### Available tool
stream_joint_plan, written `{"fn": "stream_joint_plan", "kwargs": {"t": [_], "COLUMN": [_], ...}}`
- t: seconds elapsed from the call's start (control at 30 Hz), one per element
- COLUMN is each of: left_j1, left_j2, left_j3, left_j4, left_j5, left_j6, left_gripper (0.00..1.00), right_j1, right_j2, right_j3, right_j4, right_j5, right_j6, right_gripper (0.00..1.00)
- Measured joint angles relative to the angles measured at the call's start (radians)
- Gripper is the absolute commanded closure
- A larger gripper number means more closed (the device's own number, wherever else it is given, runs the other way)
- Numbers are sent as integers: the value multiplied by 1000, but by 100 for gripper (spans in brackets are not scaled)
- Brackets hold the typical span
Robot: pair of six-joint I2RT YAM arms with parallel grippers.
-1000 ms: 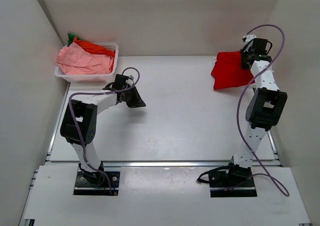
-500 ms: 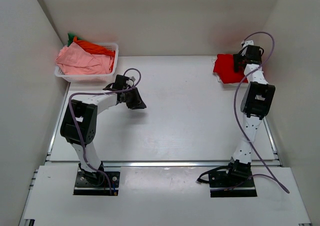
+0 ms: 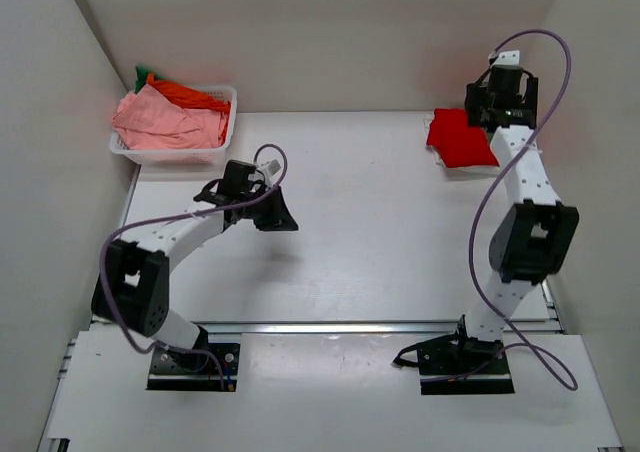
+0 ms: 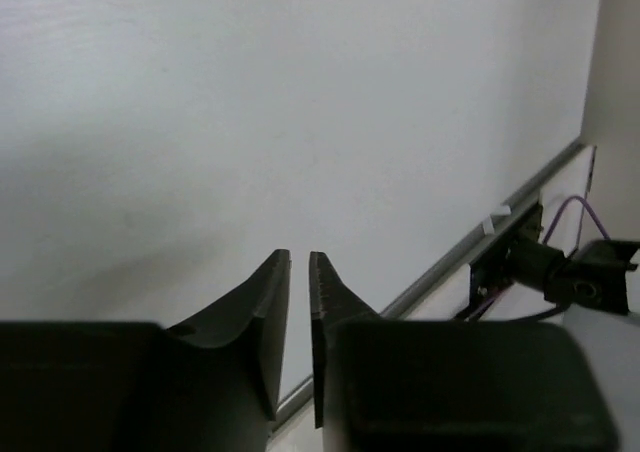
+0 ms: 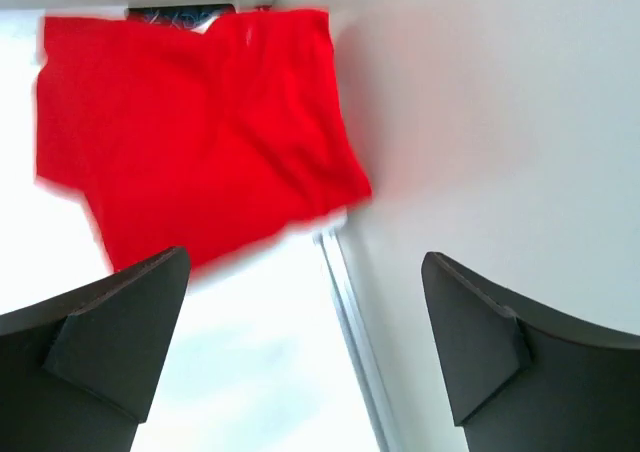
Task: Fold and stack the t-shirts
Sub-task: Put the neatly folded tshirt into the corner of the board with the right arm
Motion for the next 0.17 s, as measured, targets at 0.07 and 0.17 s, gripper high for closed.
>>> {"fn": "stream_joint_plan", "kwargs": {"t": [0.07, 0.17], "left_j1": [-18, -29], "left_j2": [-72, -172], "left_j3": [-38, -89], "left_j4": [4, 11], "left_j5": [15, 19], "left_j6": [5, 8], "left_gripper": [79, 77], "right_j1": [45, 139], "right_j2": [-145, -349], "right_j3": [-127, -371], "right_j4": [-3, -32], "right_j5": [53, 89], "right_j6": [14, 57], "right_gripper": [0, 1]}}
